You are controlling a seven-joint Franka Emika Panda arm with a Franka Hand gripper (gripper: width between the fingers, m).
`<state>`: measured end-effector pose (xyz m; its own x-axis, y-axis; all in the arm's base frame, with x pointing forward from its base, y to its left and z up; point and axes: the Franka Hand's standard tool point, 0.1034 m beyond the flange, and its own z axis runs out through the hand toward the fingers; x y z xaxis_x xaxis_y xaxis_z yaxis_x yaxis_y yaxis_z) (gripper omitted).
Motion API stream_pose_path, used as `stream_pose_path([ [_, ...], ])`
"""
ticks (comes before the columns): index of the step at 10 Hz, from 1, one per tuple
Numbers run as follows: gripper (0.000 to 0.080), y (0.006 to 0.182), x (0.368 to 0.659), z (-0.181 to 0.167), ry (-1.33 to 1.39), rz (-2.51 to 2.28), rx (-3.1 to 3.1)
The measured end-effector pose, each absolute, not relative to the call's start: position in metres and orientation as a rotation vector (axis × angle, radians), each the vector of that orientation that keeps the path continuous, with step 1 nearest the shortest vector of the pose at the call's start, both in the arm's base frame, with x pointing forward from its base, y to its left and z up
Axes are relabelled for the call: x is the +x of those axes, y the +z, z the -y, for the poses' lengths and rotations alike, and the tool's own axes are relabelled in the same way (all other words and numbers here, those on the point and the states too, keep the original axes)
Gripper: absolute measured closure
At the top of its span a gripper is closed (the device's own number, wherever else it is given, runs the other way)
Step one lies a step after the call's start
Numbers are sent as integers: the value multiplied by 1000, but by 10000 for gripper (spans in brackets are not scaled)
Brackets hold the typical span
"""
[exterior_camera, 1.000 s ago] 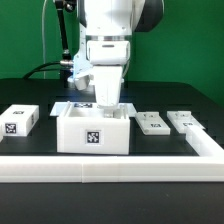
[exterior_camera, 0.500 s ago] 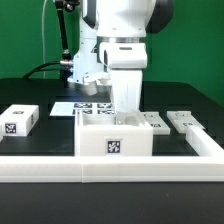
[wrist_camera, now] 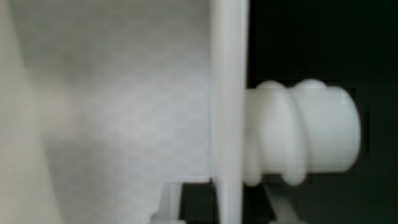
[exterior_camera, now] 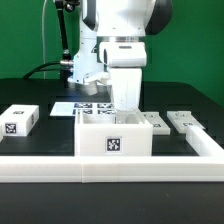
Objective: Assemble cabinet
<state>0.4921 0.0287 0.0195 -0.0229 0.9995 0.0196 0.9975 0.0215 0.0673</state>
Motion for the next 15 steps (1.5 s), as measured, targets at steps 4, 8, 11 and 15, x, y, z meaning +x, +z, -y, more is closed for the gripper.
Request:
stream_pose_path([
  [4,763,20,512,-62,66,-2277,2129],
  [8,763,20,511,-64,58,-2263,2149],
  [11,763,20,515,-88,47,-2231,2192],
  [15,763,20,518,-106,-42,-2248,2222],
])
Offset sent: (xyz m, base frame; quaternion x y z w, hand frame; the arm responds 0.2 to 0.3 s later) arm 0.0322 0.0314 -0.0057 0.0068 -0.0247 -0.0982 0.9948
